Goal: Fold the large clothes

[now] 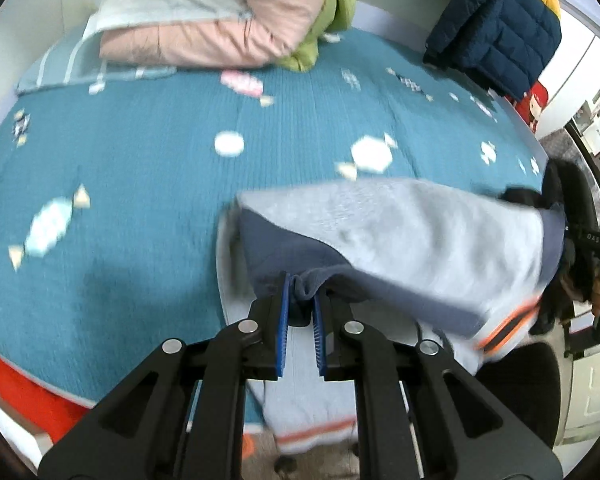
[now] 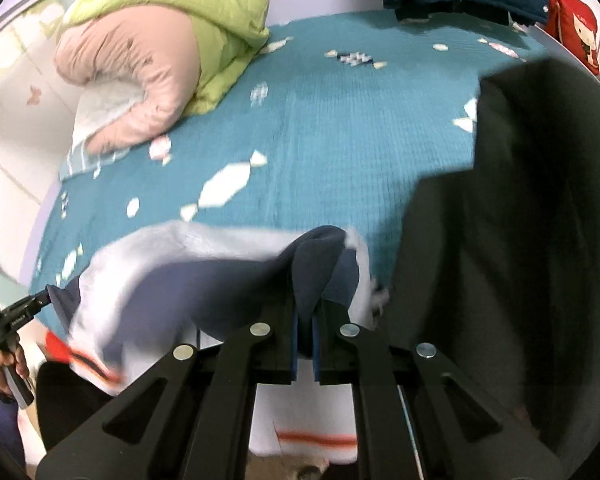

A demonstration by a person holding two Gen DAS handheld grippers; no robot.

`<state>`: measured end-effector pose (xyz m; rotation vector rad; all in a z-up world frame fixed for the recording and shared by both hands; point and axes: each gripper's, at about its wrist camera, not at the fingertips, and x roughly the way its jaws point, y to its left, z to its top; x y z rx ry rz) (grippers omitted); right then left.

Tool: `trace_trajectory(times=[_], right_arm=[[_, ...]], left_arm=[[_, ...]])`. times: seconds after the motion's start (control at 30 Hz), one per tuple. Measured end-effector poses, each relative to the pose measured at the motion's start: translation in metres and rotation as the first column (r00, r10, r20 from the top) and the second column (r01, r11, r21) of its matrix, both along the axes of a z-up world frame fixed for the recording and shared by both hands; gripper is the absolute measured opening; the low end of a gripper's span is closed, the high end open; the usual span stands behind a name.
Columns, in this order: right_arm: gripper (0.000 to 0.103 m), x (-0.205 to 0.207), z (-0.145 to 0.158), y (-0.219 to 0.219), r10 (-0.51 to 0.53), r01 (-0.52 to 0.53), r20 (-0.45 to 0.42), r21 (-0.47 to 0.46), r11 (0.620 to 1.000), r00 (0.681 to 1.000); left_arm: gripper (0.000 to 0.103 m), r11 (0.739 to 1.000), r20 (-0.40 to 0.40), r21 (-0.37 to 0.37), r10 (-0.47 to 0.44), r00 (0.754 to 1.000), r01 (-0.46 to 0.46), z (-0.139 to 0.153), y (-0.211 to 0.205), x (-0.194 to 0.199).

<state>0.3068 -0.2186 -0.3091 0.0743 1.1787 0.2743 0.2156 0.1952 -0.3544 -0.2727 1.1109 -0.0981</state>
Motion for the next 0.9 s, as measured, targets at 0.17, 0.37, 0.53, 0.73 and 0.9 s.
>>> trace_trajectory(times=[0.17,0.37,0.53,0.73,0.9], right_arm=[[0.005,-0.049,-0.032,0.003,0.045,-0.05,-0.082,-0.06,0.997,0.996],[0.007,-0.069,-0.067,-0.009,0.018,-0.033,-0.145,-0.104,0.994,0.989],[0.024,-0.075,-0.058,-0.012,0.015,-0.033,-0.147,-0.123,0.992,0.989],[0.034,-0.095,-0.032,-0.022,0.024,-0.04,-0.141,-0.106,0.994,0.99],[0.034,-0.102,0.006,-0.013,0.034,-0.035,-0.065,-0.009,0.999,0.997]], left_arm=[[0.011,0.999,-0.089,-0.045,0.026,0.996,-0.03,-0.041,-0.007,-0.046],[0.011,1.0,-0.119,-0.016,-0.003,0.993,0.001,-0.058,-0.021,-0.071],[0.013,1.0,-0.117,-0.01,-0.026,0.993,0.026,-0.052,-0.021,-0.077],[0.014,0.999,-0.155,-0.02,-0.046,0.987,0.044,-0.051,-0.02,-0.099],[0.025,0.998,-0.109,-0.062,-0.023,0.994,0.017,-0.031,-0.012,-0.11]])
